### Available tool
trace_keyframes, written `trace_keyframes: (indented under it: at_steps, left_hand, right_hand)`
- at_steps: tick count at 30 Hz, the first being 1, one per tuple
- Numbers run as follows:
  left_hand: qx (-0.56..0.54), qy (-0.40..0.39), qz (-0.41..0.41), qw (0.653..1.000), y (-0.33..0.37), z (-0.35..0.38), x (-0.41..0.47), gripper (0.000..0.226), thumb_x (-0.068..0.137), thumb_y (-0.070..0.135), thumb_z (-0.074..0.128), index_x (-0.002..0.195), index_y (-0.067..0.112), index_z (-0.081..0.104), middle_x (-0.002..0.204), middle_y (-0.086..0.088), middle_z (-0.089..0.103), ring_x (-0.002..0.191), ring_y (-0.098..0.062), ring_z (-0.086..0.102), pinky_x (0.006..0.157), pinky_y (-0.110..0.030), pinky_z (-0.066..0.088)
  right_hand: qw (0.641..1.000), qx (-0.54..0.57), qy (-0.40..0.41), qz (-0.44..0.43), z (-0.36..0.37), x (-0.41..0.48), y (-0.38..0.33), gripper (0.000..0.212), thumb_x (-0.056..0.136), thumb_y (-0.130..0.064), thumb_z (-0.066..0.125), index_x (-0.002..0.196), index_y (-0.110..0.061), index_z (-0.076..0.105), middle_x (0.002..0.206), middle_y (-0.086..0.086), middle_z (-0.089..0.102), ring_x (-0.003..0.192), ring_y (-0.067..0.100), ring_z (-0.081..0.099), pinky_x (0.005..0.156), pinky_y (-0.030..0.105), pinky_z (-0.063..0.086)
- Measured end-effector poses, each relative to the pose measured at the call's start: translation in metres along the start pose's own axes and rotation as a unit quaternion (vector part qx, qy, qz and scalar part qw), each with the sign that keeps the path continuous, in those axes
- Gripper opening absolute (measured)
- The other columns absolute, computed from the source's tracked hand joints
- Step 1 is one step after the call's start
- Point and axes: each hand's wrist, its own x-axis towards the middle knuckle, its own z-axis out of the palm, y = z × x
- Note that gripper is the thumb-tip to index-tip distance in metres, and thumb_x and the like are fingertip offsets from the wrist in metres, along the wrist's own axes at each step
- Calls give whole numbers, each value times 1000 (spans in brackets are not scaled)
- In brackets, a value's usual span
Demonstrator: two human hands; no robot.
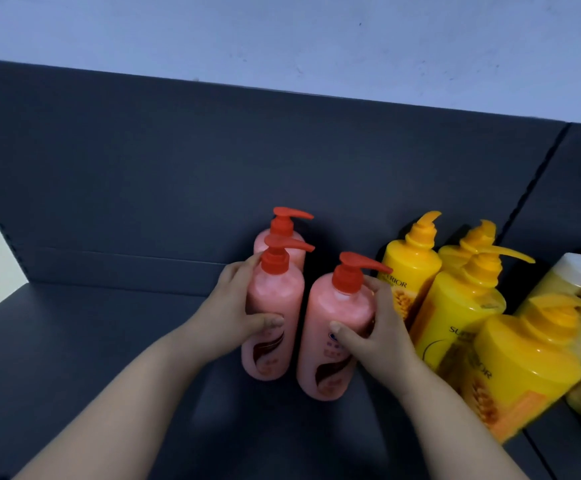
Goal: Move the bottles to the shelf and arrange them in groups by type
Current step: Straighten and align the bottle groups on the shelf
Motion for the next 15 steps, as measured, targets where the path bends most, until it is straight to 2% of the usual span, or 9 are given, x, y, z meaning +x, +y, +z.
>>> trace_keyframes:
  at_steps: [2, 4, 7, 10, 13, 15]
  left_hand:
    - [5, 2, 1, 1000, 0, 0, 0, 101, 71, 28, 80, 148, 35, 13, 136, 11, 25, 117, 3, 28, 96, -16, 24]
    - [9, 1, 2, 1000, 1, 2, 0, 102, 71, 29, 79, 148, 33, 12, 140, 8, 24, 119, 3, 26, 98, -16, 24]
    - [15, -16, 4, 1000, 4, 5, 1, 105, 74, 31, 77, 150, 29, 5, 148, 3, 19, 128, -2, 23, 103, -19, 21]
    - [5, -33, -10, 999, 5, 5, 1, 108, 77, 29, 74, 149, 28, -6, 152, 3, 13, 136, -6, 18, 106, -19, 18]
    - [-10, -66, -7, 998, 6, 2, -5, 107, 83, 23, 69, 140, 37, -21, 150, 17, 8, 135, 1, 13, 107, -16, 16]
    - [-15, -73, 10, 997, 7, -1, -14, 97, 88, 19, 63, 129, 44, -20, 137, 37, 2, 134, 7, 13, 104, -4, 16]
  right_hand:
    - [1000, 16, -16, -8, 1, -8, -5, 65, 65, -30, 80, 112, -45, 37, 115, -27, 46, 106, -16, 47, 79, 4, 40]
    - [998, 52, -35, -7, 5, -15, -11, 65, 62, -34, 76, 115, -42, 38, 117, -24, 49, 107, -15, 48, 80, 3, 41]
    - [992, 112, -54, -17, 13, -26, -15, 68, 59, -41, 73, 118, -36, 40, 118, -20, 51, 108, -8, 53, 83, 9, 44]
    - [989, 135, -60, -21, 18, -35, -17, 69, 59, -44, 72, 120, -40, 39, 117, -25, 53, 109, -3, 54, 87, 15, 46]
    - [987, 138, -73, -26, 21, -42, -22, 68, 61, -43, 72, 120, -42, 38, 113, -33, 52, 109, -5, 53, 86, 11, 45]
    - [986, 141, -85, -29, 24, -46, -27, 68, 62, -42, 72, 120, -38, 39, 112, -34, 52, 110, -6, 53, 84, 10, 45]
